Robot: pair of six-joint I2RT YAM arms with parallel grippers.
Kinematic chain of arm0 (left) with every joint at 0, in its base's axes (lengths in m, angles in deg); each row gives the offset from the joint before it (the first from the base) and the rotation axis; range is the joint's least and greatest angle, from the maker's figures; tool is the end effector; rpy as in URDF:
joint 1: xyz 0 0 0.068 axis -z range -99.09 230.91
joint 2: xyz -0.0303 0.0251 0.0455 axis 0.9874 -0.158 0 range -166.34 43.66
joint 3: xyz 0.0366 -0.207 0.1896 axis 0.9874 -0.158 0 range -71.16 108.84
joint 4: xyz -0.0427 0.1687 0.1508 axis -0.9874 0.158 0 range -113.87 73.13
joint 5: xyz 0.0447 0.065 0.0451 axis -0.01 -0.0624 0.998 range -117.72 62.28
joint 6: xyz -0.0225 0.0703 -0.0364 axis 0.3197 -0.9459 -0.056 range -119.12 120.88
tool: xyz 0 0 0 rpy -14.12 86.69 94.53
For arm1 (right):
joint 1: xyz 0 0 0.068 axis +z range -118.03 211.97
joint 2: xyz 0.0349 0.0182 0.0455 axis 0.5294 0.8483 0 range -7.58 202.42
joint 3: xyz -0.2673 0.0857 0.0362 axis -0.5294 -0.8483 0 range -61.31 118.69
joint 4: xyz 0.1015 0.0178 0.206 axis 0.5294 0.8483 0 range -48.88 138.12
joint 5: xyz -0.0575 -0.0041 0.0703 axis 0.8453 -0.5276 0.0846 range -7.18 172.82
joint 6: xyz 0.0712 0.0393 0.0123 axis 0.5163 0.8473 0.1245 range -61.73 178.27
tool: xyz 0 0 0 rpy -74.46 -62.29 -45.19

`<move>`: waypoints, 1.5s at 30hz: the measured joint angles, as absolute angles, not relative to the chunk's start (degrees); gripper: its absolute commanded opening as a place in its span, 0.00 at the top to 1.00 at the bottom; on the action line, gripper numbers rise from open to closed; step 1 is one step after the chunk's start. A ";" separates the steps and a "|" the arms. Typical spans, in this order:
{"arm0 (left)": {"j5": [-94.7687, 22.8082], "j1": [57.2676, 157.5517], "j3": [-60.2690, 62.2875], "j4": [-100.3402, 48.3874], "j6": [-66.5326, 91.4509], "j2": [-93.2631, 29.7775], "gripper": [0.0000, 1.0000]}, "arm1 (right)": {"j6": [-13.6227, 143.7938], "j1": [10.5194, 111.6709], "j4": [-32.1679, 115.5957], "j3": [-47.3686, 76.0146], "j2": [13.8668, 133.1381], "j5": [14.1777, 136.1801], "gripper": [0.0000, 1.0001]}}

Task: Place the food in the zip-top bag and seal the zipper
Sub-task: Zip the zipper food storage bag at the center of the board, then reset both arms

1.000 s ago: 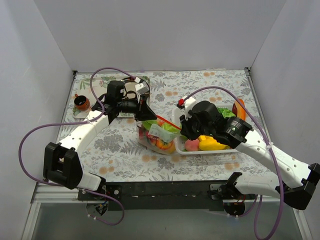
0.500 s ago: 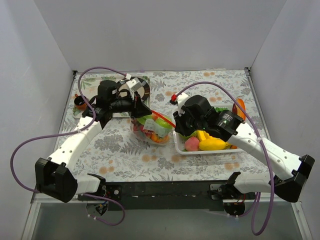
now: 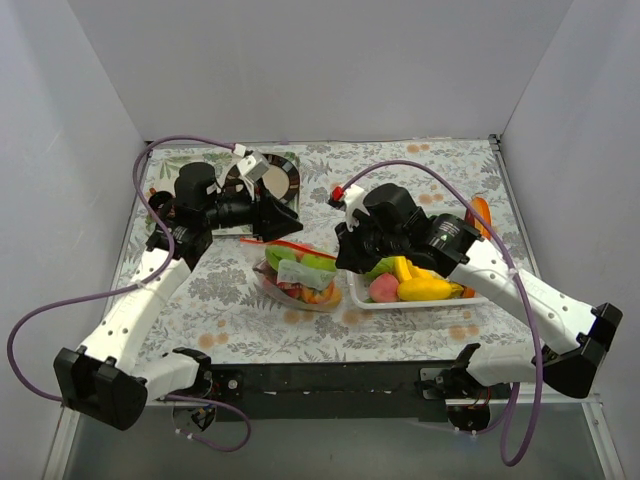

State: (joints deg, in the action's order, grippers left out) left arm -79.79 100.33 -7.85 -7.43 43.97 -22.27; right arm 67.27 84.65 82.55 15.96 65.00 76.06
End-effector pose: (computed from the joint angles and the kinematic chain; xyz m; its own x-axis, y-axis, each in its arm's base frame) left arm 0.2014 -0.1310 0.3759 -0.8449 -0.1474 -0.5142 0.4523 0.3164 -0.8339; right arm 0.1508 0.2118 0.3658 -0.4906 -0.3874 -0.7805 -0.7798 0.5949 0.1949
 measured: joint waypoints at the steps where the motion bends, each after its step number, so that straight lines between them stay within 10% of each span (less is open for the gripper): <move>1: -79.84 100.35 -8.24 -7.69 44.28 -21.31 0.40 | 67.22 84.65 82.53 15.96 65.11 75.97 0.91; 4: -78.92 100.42 -9.99 -8.56 45.87 -18.75 0.02 | 67.11 84.50 82.44 16.25 66.44 76.40 0.86; 10: -70.11 100.48 -10.26 -10.49 52.52 -20.72 0.02 | 67.27 82.25 82.26 20.60 73.81 78.66 0.43; 31: -52.84 98.08 -2.74 -7.75 69.46 -33.59 0.02 | 70.30 68.70 78.57 35.48 86.31 77.06 0.20; 45: -48.17 97.36 -6.23 -6.27 72.30 -28.52 0.02 | 77.43 68.41 72.10 13.84 58.86 86.33 0.02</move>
